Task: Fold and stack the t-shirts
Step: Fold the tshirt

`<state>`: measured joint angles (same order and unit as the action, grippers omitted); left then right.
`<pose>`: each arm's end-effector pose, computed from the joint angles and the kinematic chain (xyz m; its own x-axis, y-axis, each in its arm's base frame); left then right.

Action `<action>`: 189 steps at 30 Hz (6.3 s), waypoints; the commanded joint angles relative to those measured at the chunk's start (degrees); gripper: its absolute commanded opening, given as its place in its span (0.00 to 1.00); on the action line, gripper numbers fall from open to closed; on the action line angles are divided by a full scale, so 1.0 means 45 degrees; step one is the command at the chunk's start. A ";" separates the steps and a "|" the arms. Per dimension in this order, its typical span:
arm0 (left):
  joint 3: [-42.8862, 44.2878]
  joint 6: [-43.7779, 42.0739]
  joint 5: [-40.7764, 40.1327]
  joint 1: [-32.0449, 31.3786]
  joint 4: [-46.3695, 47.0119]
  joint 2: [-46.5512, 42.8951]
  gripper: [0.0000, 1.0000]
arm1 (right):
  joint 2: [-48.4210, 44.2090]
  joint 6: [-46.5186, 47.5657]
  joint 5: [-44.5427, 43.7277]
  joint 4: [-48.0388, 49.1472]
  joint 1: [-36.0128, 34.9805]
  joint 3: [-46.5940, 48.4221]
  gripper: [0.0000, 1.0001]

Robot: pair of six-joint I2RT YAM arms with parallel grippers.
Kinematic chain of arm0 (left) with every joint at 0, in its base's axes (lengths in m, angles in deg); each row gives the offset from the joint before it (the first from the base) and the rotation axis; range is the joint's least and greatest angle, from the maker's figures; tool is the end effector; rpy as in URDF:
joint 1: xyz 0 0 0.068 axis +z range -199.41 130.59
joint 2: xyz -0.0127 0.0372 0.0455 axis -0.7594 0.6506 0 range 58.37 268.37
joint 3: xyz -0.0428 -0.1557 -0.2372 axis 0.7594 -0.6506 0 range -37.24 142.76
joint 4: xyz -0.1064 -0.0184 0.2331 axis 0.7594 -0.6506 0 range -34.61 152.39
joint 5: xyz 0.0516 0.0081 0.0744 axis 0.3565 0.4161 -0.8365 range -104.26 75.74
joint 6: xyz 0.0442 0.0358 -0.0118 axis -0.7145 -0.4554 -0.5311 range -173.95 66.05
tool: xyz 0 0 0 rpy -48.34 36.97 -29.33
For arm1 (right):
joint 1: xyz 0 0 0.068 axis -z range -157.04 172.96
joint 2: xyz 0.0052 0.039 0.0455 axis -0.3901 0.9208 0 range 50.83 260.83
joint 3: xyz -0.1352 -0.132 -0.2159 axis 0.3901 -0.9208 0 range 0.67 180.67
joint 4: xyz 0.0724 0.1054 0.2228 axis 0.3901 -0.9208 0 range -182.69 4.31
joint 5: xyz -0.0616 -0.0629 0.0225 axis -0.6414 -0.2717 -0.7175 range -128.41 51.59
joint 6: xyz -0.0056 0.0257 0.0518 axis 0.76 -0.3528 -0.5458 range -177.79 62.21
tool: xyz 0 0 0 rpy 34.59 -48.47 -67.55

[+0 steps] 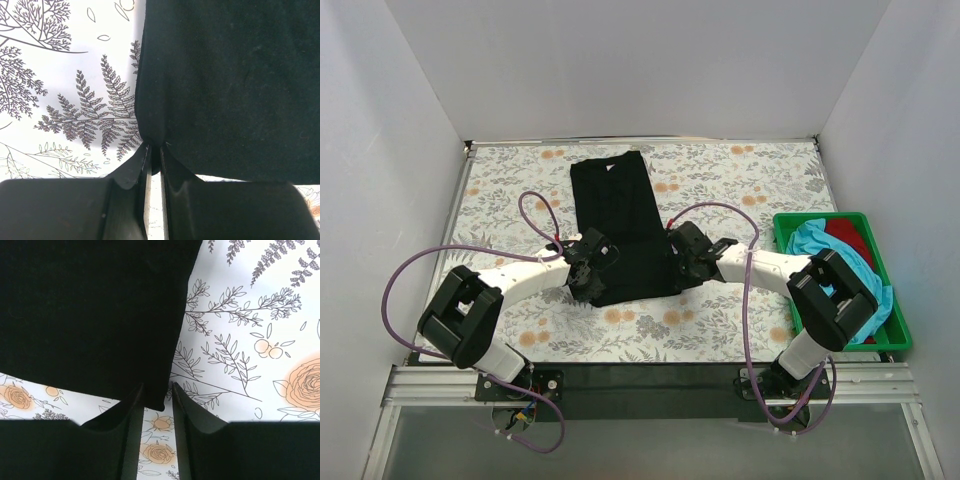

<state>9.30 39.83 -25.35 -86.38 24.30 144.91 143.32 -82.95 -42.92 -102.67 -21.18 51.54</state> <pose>0.2040 -0.1436 0.1708 -0.5057 -0.8449 -0.1742 -0.8169 0.5339 -0.2184 0.2259 0.2146 0.1785 -0.8371 -0.2218 -0.5001 -0.3414 0.9261 0.1608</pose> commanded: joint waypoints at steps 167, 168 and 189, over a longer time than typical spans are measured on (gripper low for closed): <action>-0.1496 -0.0996 0.3773 0.4427 0.6218 -0.0247 0.20 | 0.3981 -0.0774 1.1881 0.7521 0.3442 0.1784 0.26; -0.1496 -0.0996 0.3793 0.4427 0.6198 -0.0325 0.21 | 0.3882 -0.0755 1.1901 0.7522 0.3422 0.1626 0.26; -0.0308 -0.1794 0.3227 0.4446 0.5632 -0.1713 0.38 | 0.3197 0.0398 1.1472 0.6917 0.4496 0.2247 0.22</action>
<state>2.61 36.20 -8.67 -66.78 50.66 139.58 160.58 -82.36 9.84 -71.32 -1.23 55.76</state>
